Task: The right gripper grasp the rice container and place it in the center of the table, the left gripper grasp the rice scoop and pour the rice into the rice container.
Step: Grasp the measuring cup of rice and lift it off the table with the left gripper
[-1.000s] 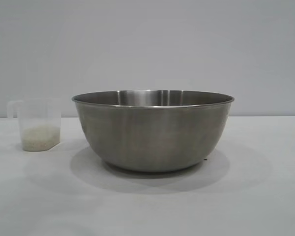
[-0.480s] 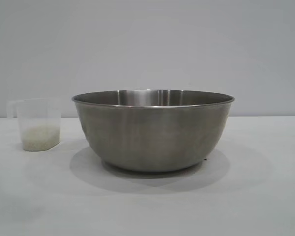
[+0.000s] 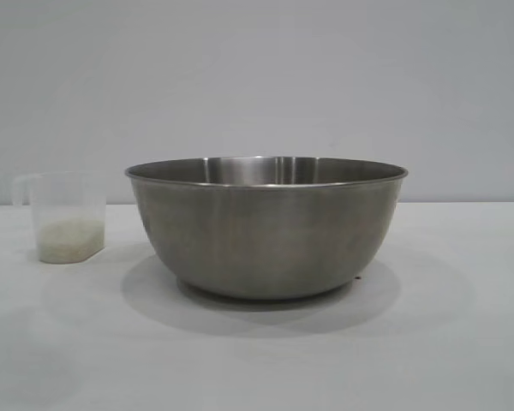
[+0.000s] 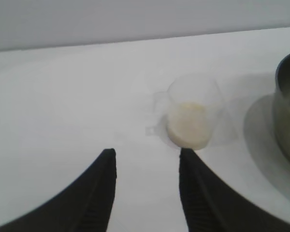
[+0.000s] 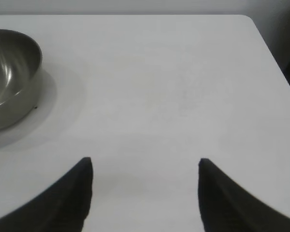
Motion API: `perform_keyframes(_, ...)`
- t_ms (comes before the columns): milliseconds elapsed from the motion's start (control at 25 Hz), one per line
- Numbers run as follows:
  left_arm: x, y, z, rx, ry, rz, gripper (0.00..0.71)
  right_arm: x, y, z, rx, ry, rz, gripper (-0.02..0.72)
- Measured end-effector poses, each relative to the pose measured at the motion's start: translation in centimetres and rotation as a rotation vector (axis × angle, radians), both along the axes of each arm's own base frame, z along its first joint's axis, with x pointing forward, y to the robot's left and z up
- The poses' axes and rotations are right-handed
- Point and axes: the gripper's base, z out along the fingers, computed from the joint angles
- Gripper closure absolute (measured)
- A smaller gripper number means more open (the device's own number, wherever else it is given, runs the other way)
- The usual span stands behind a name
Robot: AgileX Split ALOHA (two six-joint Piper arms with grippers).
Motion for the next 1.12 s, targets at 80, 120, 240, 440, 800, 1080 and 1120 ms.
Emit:
perform_keyframes(80, 0.5, -0.3, -0.4, -0.003, -0.017, -0.024, 0.438, 0.0, 0.0, 0.0, 0.000, 0.000, 0.000, 0.261)
perform_keyframes(120, 0.8, -0.5, -0.6, 0.008, -0.033, -0.046, 0.438, 0.0, 0.0, 0.0, 0.000, 0.000, 0.000, 0.261)
perform_keyframes(240, 1.7, -1.0, -1.2, 0.047, -0.104, -0.110, 0.438, 0.0, 0.0, 0.0, 0.000, 0.000, 0.000, 0.261)
perform_keyframes(440, 3.1, -1.4, -3.7, 0.084, -0.109, -0.150, 0.438, 0.0, 0.0, 0.0, 0.000, 0.000, 0.000, 0.261)
perform_keyframes(800, 5.2, -1.1, -7.0, 0.118, 0.010, -0.109, 0.438, 0.0, 0.0, 0.0, 0.000, 0.000, 0.000, 0.261)
perform_keyframes(1080, 7.2, -1.2, -6.5, 0.137, -0.045, -0.092, 0.438, 0.0, 0.0, 0.0, 0.000, 0.000, 0.000, 0.261)
perform_keyframes(1120, 7.5, -1.2, -6.6, 0.141, -0.048, -0.093, 0.438, 0.0, 0.0, 0.0, 0.000, 0.000, 0.000, 0.261)
